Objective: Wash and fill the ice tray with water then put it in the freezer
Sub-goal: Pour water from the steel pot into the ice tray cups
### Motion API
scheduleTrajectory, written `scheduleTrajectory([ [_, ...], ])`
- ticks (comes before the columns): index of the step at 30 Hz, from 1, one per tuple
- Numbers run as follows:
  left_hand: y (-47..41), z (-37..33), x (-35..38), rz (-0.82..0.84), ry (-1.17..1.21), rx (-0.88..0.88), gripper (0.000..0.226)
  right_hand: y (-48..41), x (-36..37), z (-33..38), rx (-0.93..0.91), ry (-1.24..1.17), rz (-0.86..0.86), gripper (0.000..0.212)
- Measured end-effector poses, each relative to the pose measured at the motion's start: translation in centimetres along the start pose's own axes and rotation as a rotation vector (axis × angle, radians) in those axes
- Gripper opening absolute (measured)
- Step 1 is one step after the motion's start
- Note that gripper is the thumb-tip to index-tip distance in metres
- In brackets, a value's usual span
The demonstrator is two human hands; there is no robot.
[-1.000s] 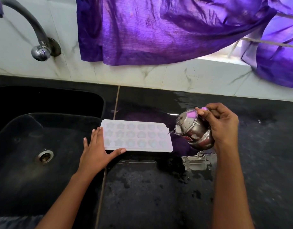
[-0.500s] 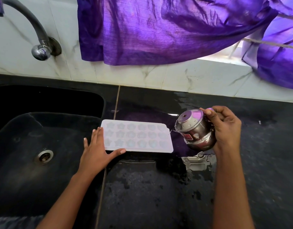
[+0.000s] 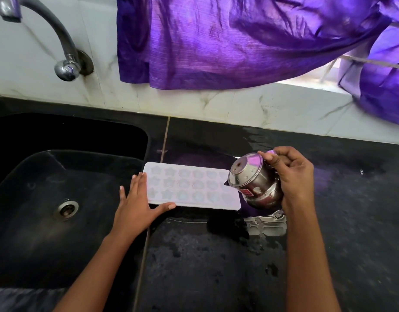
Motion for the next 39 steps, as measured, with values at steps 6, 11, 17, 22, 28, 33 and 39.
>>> scheduleTrajectory([
  [6, 0.1, -0.1, -0.1, 0.006, -0.014, -0.014, 0.121, 0.0, 0.8, 0.3, -0.02, 0.071, 0.027, 0.02],
  [11, 0.1, -0.1, -0.1, 0.004, -0.008, -0.008, 0.123, 0.1, 1.1, 0.6, -0.04, 0.105, 0.031, 0.018],
  [17, 0.1, -0.1, -0.1, 0.0, -0.011, -0.006, 0.122, 0.1, 1.1, 1.3, -0.074, 0.133, 0.031, 0.02],
  [22, 0.0, -0.2, -0.2, -0.005, -0.003, 0.006, 0.126, 0.1, 1.0, 1.8, -0.105, 0.154, 0.025, 0.019],
  [28, 0.1, -0.2, -0.3, -0.013, 0.02, 0.01, 0.128, 0.0, 0.9, 2.2, -0.128, 0.161, 0.02, 0.022],
  [33, 0.1, -0.4, -0.3, -0.01, 0.026, 0.009, 0.123, -0.1, 0.9, 2.4, -0.134, 0.166, 0.009, 0.023],
  [39, 0.2, -0.5, -0.4, -0.008, 0.021, 0.002, 0.12, 0.0, 0.9, 2.5, -0.138, 0.159, 0.004, 0.023],
])
Point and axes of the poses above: each hand's wrist, its own y-axis away from the middle knuckle, its own x-axis out of the palm, z = x × y, the point moved 10 cm from there along -y, towards the middle knuckle, and after that the axes turned 3 degrees about x, right-handed, at the moved point
